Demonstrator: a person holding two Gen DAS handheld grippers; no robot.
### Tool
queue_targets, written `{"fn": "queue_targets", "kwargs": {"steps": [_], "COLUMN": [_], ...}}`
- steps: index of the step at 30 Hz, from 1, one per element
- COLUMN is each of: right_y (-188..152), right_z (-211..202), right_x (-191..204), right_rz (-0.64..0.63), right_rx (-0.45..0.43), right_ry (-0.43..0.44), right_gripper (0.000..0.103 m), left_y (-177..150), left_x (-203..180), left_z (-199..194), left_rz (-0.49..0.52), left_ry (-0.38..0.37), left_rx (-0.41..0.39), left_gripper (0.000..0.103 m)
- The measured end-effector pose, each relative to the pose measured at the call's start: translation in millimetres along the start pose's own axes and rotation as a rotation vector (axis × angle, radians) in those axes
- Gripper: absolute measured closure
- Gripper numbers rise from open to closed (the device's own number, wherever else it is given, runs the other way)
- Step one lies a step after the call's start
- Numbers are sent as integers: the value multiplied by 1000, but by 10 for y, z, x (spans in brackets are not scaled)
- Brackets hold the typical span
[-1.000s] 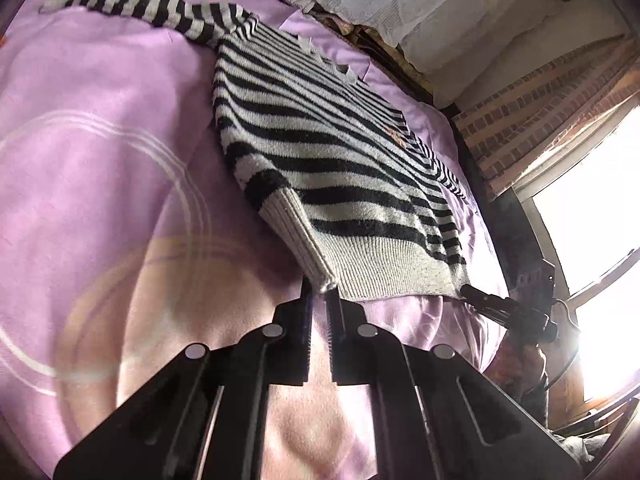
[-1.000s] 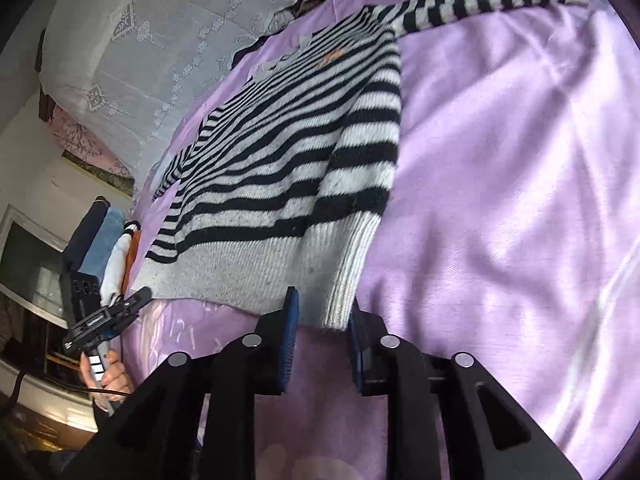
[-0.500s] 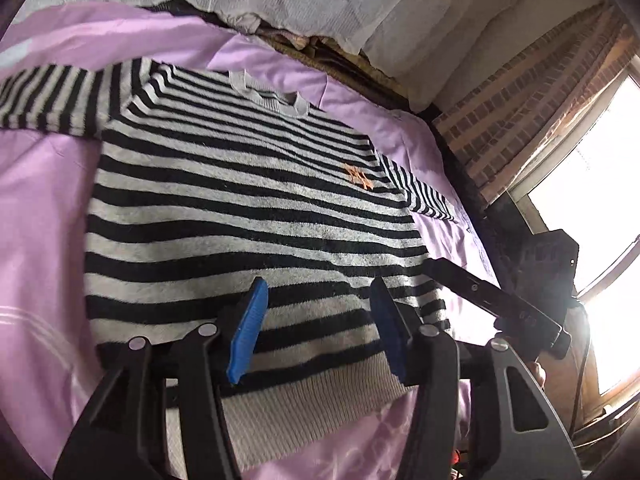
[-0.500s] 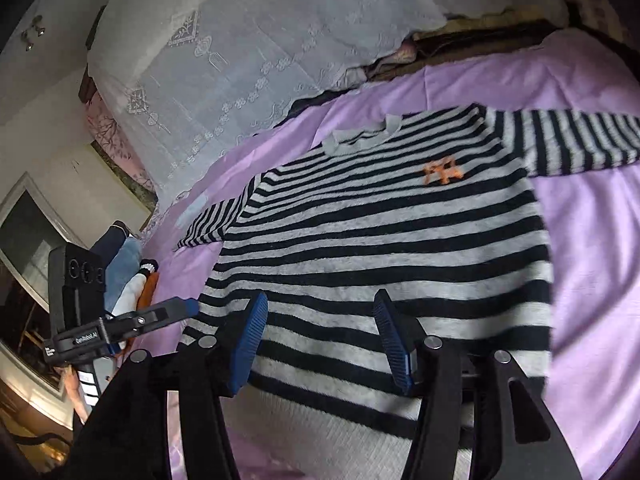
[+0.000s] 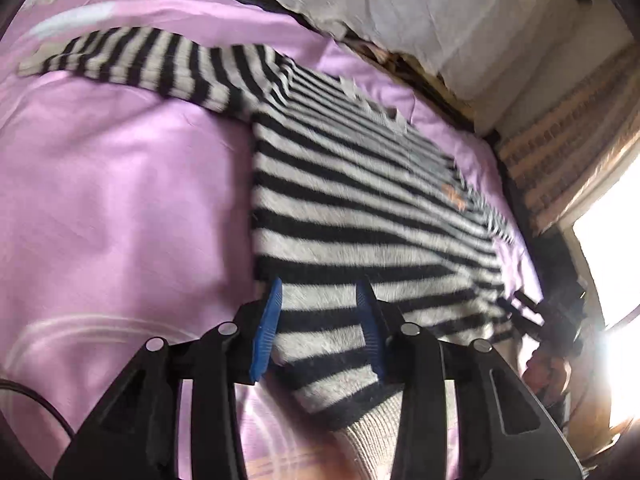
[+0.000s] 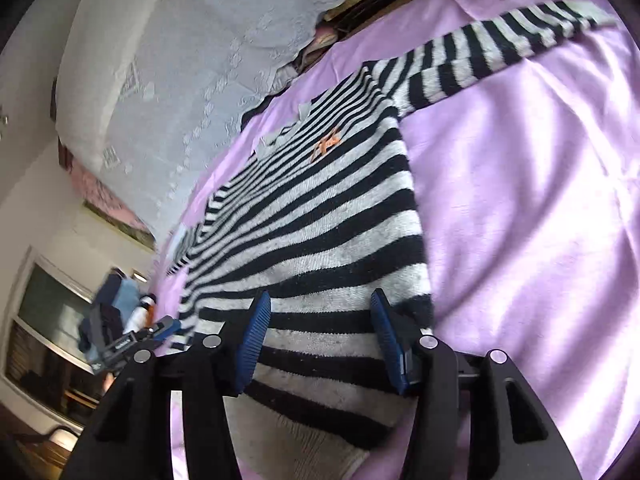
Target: Fold small clothes
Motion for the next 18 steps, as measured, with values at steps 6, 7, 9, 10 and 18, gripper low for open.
{"fn": "queue_targets", "kwargs": {"steps": [6, 7, 9, 10, 18], "right_y": [339, 416, 557, 631, 909], "right_z": [12, 90, 277, 401, 882], "right_x": [521, 623, 749, 784, 168], "right_rz": [-81, -91, -98, -92, 77], "right_rx": [-83, -83, -73, -61, -45], "right_ry": [-2, 15, 37, 42, 3], "right_gripper": [30, 29, 28, 28, 40], "left_y": [472, 566, 726, 790, 830], "left_x": [-298, -437, -599, -664, -323], "left_z": [46, 138, 360, 492, 1096], "left_rz": [27, 49, 75, 84, 2], "left_ry": [10, 0, -2, 7, 55], "left_rx": [-45, -42, -30, -17, 45], "left_gripper": [48, 45, 37, 36, 36]}}
Point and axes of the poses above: each gripper's, at about its wrist camera, not at the fingertips, and z roughly the way its jaws point, x to its left, y to its top, the point moved 5 cm from there along z, roughly the way its jaws point, and after that the axes turned 7 degrees about z, right-handed, at the moved point
